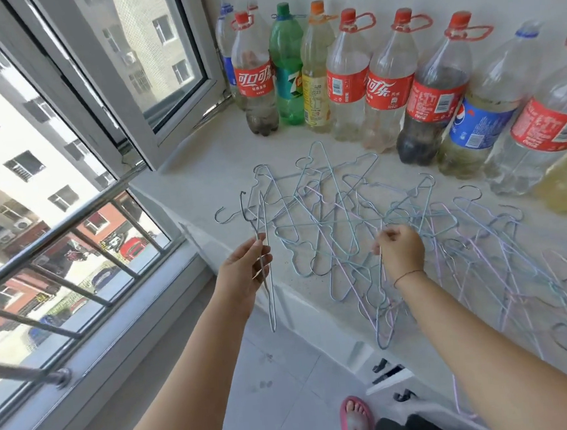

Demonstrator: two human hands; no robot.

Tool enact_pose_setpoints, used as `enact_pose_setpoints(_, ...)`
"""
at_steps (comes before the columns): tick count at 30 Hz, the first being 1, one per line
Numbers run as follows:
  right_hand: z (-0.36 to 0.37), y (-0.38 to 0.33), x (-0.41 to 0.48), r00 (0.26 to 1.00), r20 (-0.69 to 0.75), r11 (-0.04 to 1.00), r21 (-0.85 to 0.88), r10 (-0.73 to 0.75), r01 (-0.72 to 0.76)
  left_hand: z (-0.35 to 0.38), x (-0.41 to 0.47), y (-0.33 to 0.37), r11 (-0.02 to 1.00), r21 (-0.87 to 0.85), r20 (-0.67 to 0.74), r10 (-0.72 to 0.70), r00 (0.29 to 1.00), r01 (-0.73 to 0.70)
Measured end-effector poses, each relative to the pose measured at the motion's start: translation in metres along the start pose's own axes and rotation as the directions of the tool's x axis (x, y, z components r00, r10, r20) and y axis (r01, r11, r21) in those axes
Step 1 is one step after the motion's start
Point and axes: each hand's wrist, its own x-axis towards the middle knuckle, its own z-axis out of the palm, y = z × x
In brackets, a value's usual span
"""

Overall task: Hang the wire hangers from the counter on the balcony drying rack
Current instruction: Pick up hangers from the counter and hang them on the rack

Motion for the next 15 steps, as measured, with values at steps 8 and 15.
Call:
enact_pose_setpoints(8,-0.047,-0.028,-0.041,0.994,0.106,0.88,0.471,0.015,-0.064,-0.024,-0.057,0.01,0.999,0.013,0.091,0.028,0.995,-0.029)
enact_pose_setpoints(15,-0.048,-0.066,-0.131,0.9,0.411,0.812,0.569,-0.143,-0.131,-0.058,-0.12,0.019,0.997,0.046,0.096,0.065,0.993,-0.069)
